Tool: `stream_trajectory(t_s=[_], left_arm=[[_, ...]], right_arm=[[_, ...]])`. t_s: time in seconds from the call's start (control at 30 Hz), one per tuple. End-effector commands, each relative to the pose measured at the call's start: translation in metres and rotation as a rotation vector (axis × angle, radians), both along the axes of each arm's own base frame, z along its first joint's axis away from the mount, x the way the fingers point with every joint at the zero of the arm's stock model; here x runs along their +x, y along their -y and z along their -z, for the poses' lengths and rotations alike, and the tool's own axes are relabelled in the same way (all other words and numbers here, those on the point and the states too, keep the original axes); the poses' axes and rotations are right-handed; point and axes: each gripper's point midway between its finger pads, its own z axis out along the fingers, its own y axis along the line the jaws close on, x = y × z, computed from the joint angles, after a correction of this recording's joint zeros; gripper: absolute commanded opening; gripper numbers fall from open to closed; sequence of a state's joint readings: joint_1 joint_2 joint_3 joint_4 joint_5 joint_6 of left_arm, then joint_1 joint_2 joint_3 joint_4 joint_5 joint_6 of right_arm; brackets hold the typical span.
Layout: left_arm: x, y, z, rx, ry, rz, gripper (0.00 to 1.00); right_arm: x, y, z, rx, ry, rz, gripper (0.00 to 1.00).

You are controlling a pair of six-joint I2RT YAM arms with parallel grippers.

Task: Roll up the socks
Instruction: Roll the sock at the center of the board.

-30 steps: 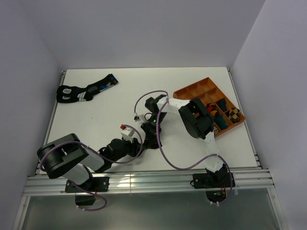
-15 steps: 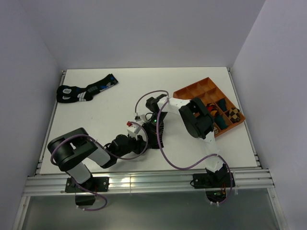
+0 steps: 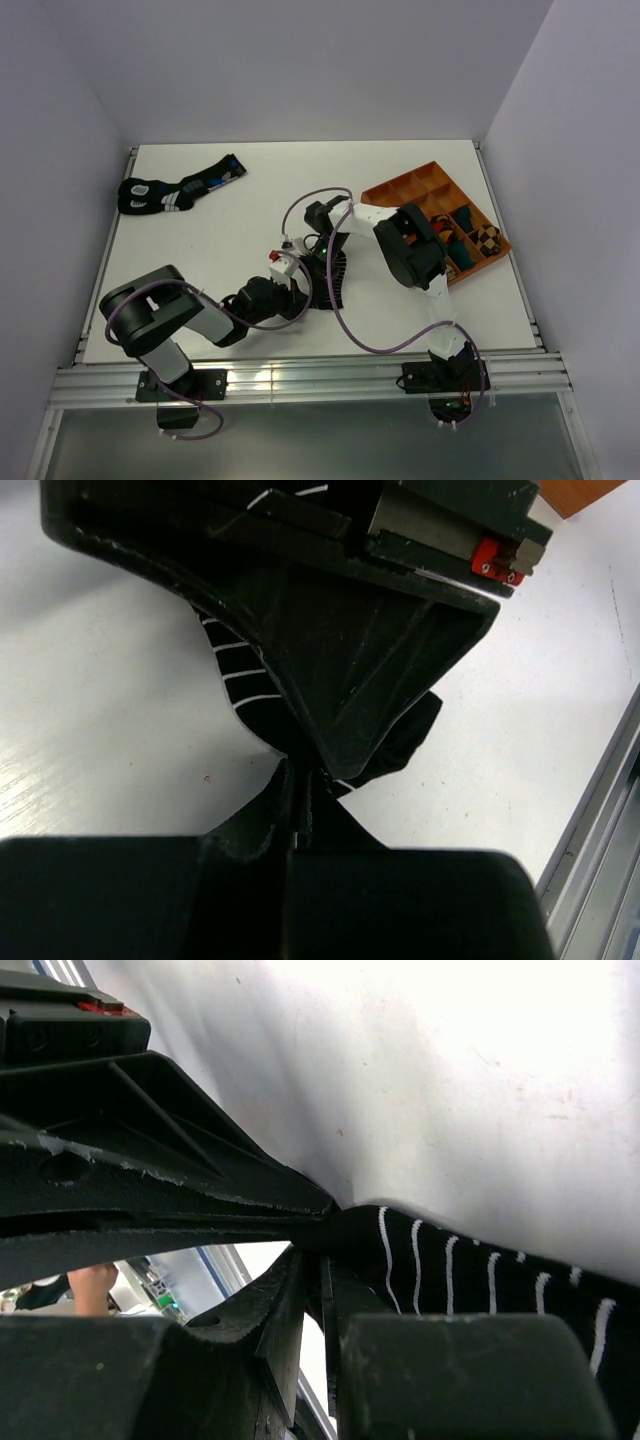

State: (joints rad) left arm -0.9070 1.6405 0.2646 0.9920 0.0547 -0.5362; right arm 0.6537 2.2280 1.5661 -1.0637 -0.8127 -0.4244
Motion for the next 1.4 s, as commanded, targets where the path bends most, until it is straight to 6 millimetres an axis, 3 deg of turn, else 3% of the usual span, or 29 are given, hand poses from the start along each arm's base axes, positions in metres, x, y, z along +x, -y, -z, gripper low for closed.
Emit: stream_trajectory(t_s=[0.0, 0.13, 0.27, 0.57, 0.67, 0.73, 0.8, 0.97, 1.1, 1.3, 1.37], left_arm=[[-0.005, -0.007, 0.019, 0.095, -0.065, -0.016, 0.0], [0.0, -0.014, 0.018, 0.14, -0.109, -0.095, 0.0], [-0.002, -0.029, 0.023, 0.206, -0.175, -0.192, 0.0], [-0.017, -0.05, 0.009, 0.245, -0.315, -0.299, 0.0], [-0.018, -0.046, -0.003, 0.242, -0.363, -0.315, 0.0], [-0.028, -0.043, -0.006, 0.26, -0.434, -0.299, 0.0], [-0.031, -0.042, -0.009, 0.298, -0.492, -0.296, 0.0], [-0.043, -0.038, -0.016, 0.327, -0.633, -0.228, 0.0], [-0.047, -0.045, -0.008, 0.302, -0.779, -0.202, 0.0], [-0.056, -0.039, -0.002, 0.213, -0.964, -0.161, 0.0], [-0.056, -0.037, -0.002, 0.187, -1.001, -0.159, 0.0]], right_arm=[[0.01, -0.005, -0.01, 0.025, 0.041, 0.008, 0.17], [0.022, -0.002, -0.011, 0.016, 0.15, 0.031, 0.39], [0.037, -0.002, -0.03, 0.037, 0.264, 0.061, 0.51], [0.067, 0.018, -0.06, 0.064, 0.416, 0.189, 0.57], [0.074, 0.029, -0.071, 0.09, 0.501, 0.203, 0.55], [0.079, 0.041, -0.066, 0.078, 0.593, 0.201, 0.53], [0.08, 0.047, -0.082, 0.118, 0.687, 0.199, 0.53], [0.066, 0.051, -0.094, 0.237, 0.818, 0.143, 0.49], [0.044, 0.051, -0.081, 0.278, 0.869, 0.051, 0.47], [0.006, 0.035, -0.079, 0.406, 1.007, -0.108, 0.45], [-0.004, 0.03, -0.087, 0.445, 1.073, -0.143, 0.45]])
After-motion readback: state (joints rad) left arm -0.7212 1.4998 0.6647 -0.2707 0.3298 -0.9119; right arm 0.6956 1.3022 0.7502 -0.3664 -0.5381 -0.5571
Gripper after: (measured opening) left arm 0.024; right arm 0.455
